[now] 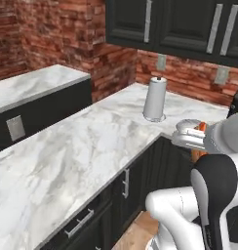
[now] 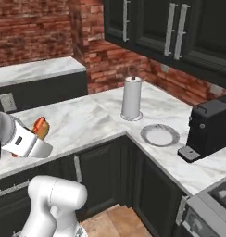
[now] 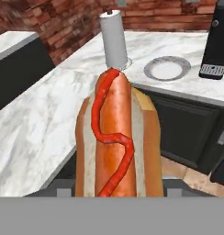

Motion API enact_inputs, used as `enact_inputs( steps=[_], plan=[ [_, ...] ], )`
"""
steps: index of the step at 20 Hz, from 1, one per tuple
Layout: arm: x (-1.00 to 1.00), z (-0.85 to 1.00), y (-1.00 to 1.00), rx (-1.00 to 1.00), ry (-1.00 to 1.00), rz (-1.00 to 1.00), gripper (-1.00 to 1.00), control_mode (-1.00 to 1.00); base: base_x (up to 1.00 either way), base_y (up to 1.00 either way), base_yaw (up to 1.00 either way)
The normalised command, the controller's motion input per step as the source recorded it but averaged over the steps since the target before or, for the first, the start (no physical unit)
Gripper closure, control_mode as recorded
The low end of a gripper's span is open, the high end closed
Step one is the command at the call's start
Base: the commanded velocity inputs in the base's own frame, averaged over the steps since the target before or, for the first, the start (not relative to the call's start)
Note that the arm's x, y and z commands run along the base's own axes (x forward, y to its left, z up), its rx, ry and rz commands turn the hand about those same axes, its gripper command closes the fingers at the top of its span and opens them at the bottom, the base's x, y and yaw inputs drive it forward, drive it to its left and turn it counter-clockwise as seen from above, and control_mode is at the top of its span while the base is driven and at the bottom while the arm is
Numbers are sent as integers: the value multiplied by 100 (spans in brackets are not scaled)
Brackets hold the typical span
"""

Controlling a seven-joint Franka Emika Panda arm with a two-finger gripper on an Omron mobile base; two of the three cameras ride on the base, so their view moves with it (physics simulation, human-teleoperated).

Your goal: Place the cold items (cucumber and squash) from the fridge in one tupperware on the dining counter. Place the warm items (kebab skewer and hot dog) in the stove area in another tupperware.

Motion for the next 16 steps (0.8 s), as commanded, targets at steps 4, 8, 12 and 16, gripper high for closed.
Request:
enact_inputs(
  steps=[4, 8, 12, 16],
  plan=[
    [0, 0, 0, 0, 0, 0, 100, 100, -84, 65, 55],
    [0, 0, 0, 0, 0, 0, 100, 100, -68, 89, 47],
    [0, 0, 0, 0, 0, 0, 100, 100, -37, 100, 34],
    [0, 0, 0, 0, 0, 0, 100, 100, -20, 100, 26]
  ],
)
